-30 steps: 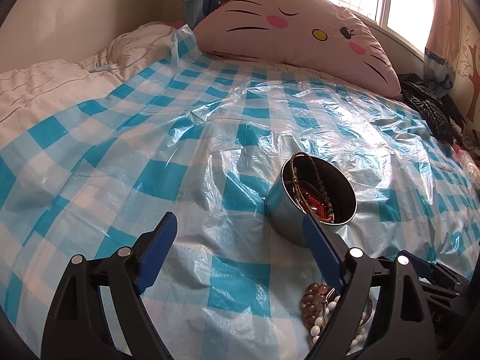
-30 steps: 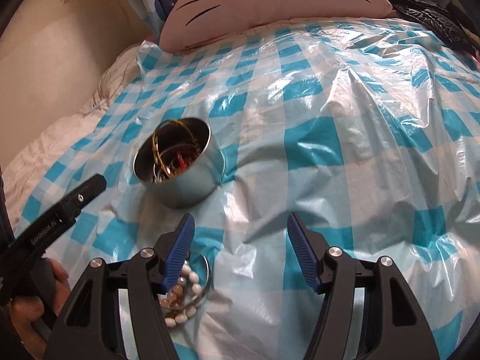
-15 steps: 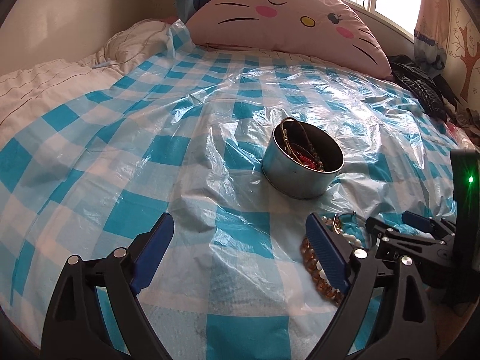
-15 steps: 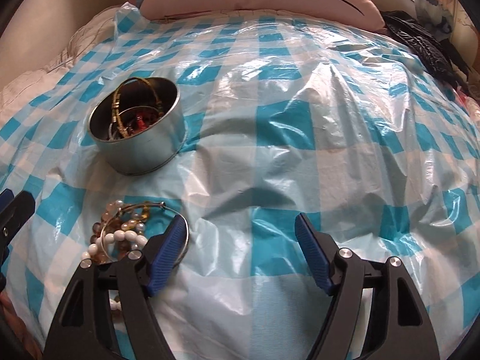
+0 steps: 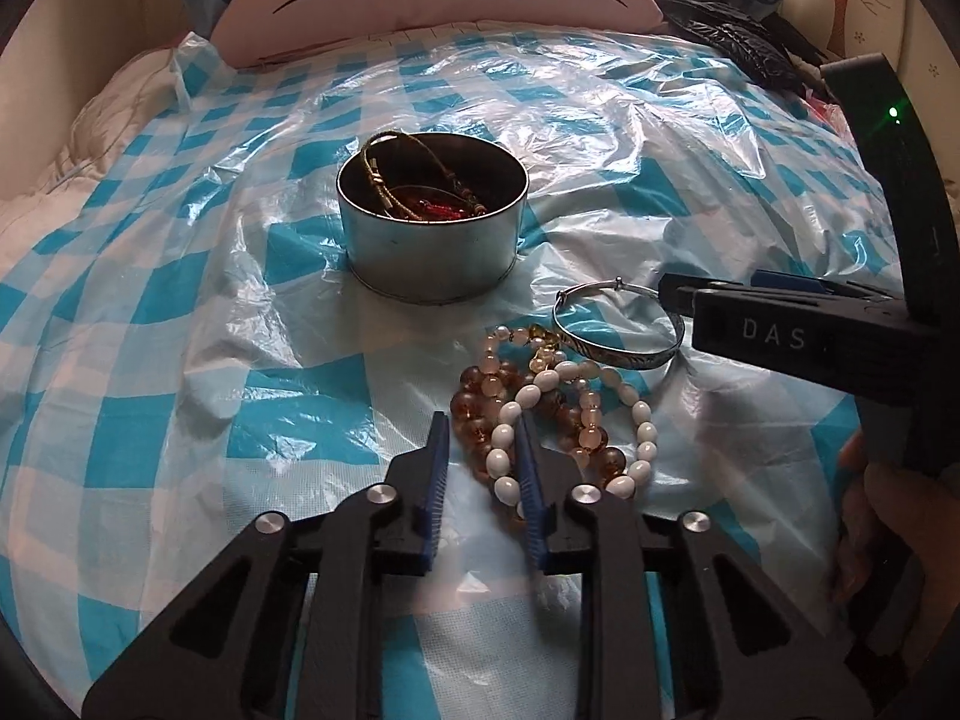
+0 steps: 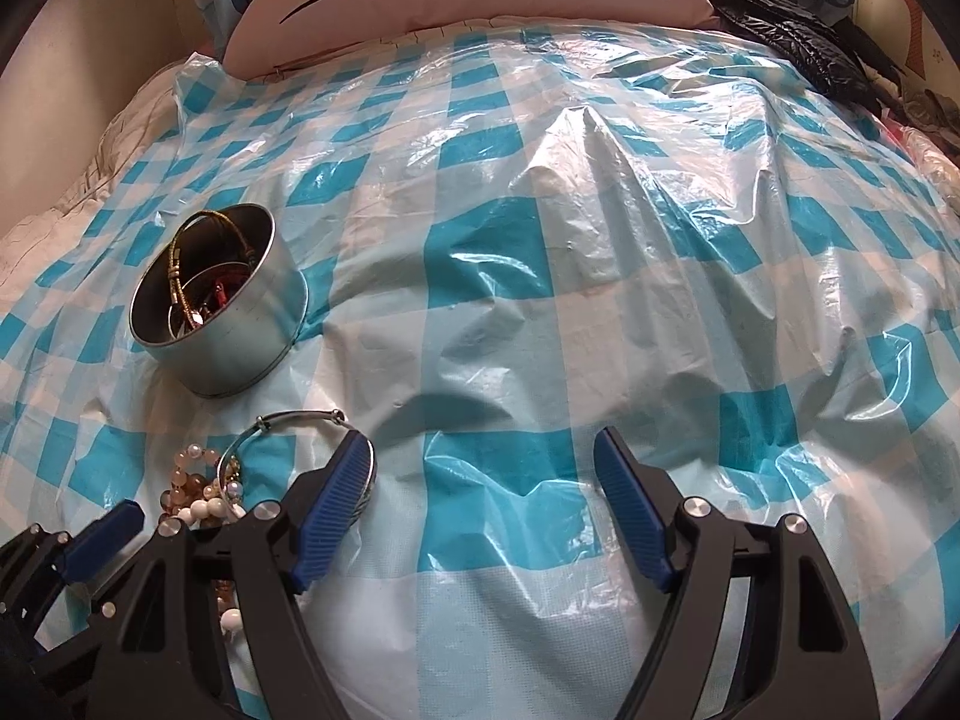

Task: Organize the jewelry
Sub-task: 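Move both tools back to the bead bracelet pile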

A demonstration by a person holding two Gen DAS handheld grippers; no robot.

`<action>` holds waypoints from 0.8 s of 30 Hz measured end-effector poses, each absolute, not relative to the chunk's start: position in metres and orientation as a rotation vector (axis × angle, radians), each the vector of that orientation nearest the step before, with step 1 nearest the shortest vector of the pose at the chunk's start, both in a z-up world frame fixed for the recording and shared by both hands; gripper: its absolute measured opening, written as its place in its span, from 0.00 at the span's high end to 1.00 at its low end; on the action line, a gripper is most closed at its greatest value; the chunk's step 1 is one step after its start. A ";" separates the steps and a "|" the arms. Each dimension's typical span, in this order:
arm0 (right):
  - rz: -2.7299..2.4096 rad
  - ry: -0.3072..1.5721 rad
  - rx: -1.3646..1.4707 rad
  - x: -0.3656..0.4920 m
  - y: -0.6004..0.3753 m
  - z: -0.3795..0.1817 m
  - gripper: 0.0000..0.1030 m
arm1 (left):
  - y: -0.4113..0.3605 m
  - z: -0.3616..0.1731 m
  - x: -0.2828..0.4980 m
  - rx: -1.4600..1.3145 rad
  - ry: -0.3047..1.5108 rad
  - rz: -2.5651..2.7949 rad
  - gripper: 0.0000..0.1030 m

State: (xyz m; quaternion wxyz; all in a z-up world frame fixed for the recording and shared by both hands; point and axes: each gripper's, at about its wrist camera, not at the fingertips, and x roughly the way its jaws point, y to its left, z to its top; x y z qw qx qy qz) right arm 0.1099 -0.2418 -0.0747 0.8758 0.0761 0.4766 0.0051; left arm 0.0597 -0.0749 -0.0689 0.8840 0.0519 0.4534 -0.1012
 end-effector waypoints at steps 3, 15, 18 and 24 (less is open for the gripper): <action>0.012 0.988 0.166 0.109 -0.243 -0.073 0.28 | -0.062 -0.064 0.059 0.065 0.916 -0.152 0.93; 0.094 0.984 0.115 0.106 -0.226 -0.070 0.28 | -0.016 -0.067 0.073 -0.114 0.950 -0.016 0.92; 0.134 0.988 0.096 0.107 -0.218 -0.071 0.28 | -0.020 -0.071 0.074 -0.099 0.964 -0.023 0.87; 0.207 0.951 0.111 0.104 -0.212 -0.066 0.40 | -0.025 -0.073 0.076 -0.088 0.979 -0.030 0.80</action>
